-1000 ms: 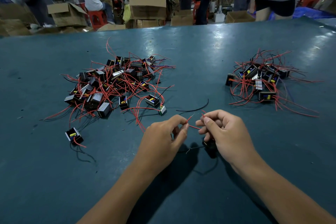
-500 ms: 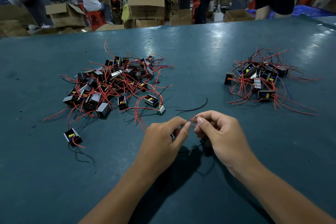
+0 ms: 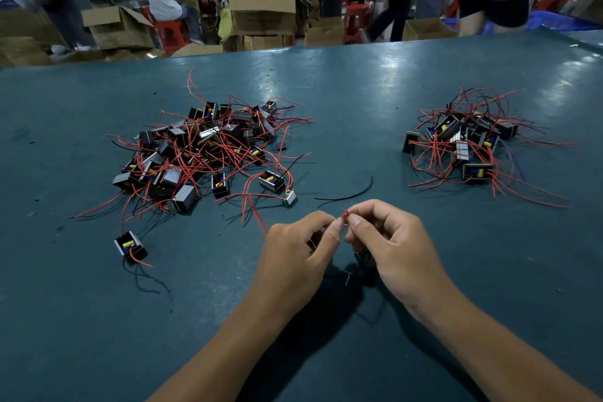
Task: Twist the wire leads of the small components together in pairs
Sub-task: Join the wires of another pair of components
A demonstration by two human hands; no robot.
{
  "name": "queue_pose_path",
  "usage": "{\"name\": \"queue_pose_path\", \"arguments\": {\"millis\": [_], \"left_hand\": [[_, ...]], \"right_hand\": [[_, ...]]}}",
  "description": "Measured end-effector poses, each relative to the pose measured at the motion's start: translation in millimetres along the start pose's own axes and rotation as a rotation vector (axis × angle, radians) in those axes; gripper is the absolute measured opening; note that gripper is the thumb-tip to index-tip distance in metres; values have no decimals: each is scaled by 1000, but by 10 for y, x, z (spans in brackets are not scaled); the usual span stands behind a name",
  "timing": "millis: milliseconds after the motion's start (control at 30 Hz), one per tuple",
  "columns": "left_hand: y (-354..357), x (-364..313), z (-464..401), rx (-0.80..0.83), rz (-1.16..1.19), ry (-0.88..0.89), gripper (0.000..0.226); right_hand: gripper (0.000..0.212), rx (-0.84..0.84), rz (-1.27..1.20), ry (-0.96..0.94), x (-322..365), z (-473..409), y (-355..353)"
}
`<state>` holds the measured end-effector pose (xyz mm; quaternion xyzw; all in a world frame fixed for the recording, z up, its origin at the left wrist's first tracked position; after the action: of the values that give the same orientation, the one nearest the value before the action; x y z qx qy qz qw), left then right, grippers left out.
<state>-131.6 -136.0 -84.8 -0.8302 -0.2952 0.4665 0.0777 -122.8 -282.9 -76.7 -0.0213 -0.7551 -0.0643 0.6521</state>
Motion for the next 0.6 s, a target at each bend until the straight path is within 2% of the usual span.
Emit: {"name": "queue_pose_path", "arguments": {"millis": [600], "left_hand": [[28,-29,20,45,49,-26,28]], "right_hand": [[7,-67,-83,-23,-32,-1,14]]}}
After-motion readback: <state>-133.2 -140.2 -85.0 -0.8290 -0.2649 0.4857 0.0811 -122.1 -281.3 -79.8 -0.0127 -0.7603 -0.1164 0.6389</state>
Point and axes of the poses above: each hand's wrist, its own z-axis away from the middle knuckle, its own y-axis out of the palm, x = y × z, the point moved 3 cm from there along -z, towards the middle knuckle, and after that the axes turned 13 degrees about -x, right-handed, at the moved point
